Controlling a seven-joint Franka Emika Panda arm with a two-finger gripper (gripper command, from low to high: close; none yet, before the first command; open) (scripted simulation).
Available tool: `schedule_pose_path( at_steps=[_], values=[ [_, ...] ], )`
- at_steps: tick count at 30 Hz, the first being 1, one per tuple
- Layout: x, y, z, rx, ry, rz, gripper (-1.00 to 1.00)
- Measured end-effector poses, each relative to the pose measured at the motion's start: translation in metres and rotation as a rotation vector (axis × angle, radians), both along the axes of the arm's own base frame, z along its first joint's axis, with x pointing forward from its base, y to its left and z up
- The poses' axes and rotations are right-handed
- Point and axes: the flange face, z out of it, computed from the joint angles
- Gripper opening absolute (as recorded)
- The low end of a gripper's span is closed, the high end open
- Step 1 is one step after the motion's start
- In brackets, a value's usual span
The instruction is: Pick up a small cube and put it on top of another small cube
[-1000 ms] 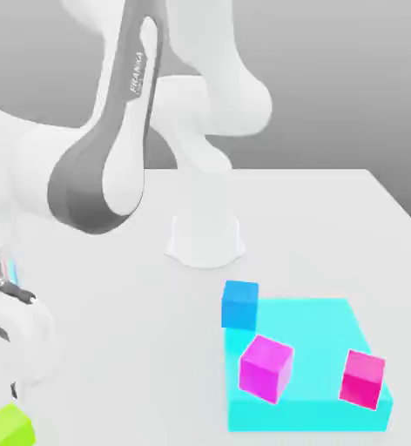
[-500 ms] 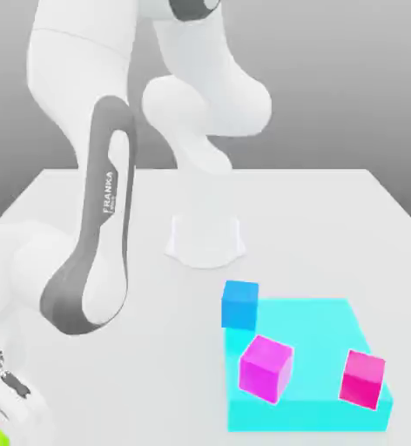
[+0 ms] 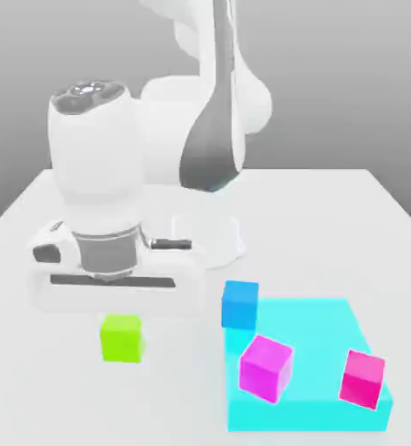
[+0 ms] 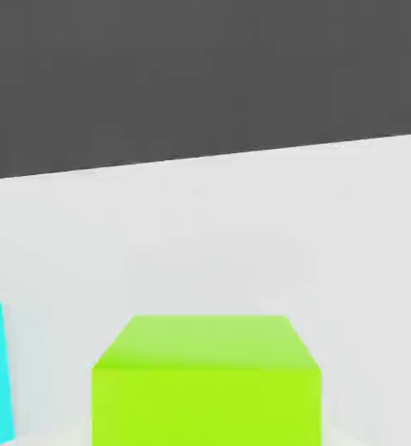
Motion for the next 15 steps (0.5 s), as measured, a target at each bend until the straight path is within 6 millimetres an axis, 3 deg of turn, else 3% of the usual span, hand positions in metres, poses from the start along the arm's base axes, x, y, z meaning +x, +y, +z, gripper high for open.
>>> schedule_pose_path(
  at_steps=[10, 13, 15],
  values=[
    [-0.093, 0.093, 0.027, -0.016, -0.012, 0.535, -1.00],
    [-0.122, 0.113, 0.026, -0.028, -0.014, 0.689, -1.00],
    [-0.126, 0.117, 0.011, -0.031, -0.015, 0.721, -1.00]
  ],
)
